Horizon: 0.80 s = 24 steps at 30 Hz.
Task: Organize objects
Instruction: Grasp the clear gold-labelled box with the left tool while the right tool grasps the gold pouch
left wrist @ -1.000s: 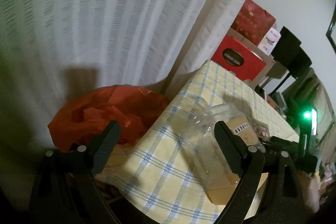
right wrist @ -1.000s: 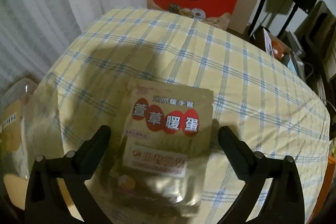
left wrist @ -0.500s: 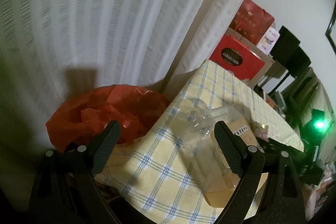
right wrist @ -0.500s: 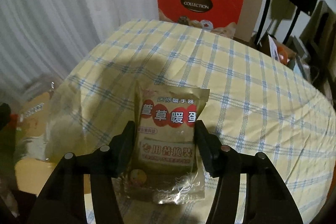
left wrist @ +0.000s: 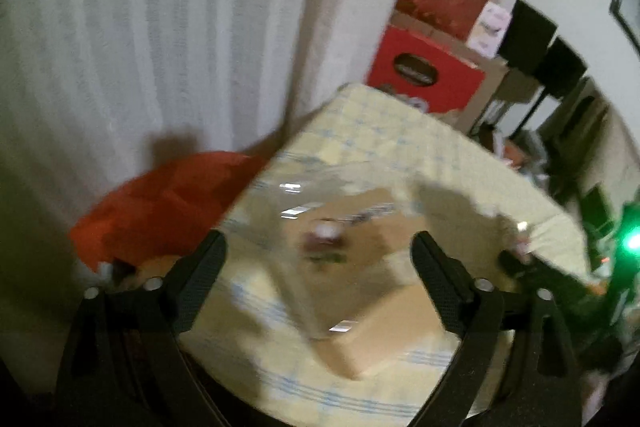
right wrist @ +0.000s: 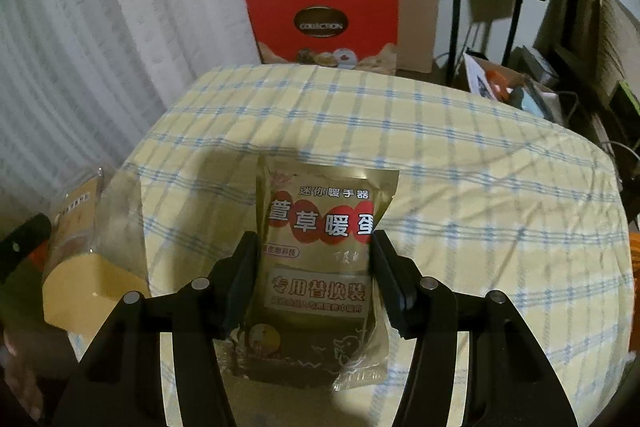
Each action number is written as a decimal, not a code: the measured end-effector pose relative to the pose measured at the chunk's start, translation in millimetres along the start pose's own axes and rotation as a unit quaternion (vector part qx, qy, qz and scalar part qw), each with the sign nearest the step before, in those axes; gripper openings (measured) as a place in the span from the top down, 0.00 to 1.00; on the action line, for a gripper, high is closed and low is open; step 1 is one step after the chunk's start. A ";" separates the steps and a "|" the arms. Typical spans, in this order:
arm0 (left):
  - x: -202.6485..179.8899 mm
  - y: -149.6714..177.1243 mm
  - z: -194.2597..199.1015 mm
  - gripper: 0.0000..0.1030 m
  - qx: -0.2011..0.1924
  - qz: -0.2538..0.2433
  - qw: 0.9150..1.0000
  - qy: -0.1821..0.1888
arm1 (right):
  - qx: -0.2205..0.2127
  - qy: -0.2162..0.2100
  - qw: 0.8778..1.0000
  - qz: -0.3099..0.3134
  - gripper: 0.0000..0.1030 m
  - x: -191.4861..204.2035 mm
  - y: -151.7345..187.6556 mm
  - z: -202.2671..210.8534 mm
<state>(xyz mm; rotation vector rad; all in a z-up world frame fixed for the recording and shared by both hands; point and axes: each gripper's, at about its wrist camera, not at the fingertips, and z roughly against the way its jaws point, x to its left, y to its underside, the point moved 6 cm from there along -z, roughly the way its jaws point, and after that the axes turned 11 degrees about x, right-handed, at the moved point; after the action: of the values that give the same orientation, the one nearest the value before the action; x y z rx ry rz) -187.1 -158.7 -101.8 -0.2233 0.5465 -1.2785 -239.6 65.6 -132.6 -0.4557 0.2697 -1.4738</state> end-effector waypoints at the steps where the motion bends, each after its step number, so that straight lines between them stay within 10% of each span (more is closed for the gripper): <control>1: -5.6 0.7 1.0 0.01 0.001 0.004 1.000 0.006 | -0.003 0.002 1.000 -0.001 0.44 -1.9 1.9 2.5; 5: -31.4 -0.3 -12.4 0.01 0.027 0.017 0.999 0.014 | -0.012 0.004 1.000 -0.010 0.44 -10.6 7.1 13.3; 12: -33.4 -10.6 -41.5 0.01 0.044 0.034 0.988 -0.147 | -0.030 0.019 0.999 -0.033 0.44 -33.6 22.7 37.7; 24: -30.8 2.0 -58.3 0.06 0.064 0.021 0.987 -0.143 | -0.032 0.017 0.998 -0.041 0.44 -48.1 32.3 37.2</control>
<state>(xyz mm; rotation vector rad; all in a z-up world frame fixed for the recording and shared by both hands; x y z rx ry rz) -220.4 -120.9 -144.3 -0.2812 0.2215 -1.2096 -198.6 119.3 -119.1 -0.4986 0.3304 -1.5579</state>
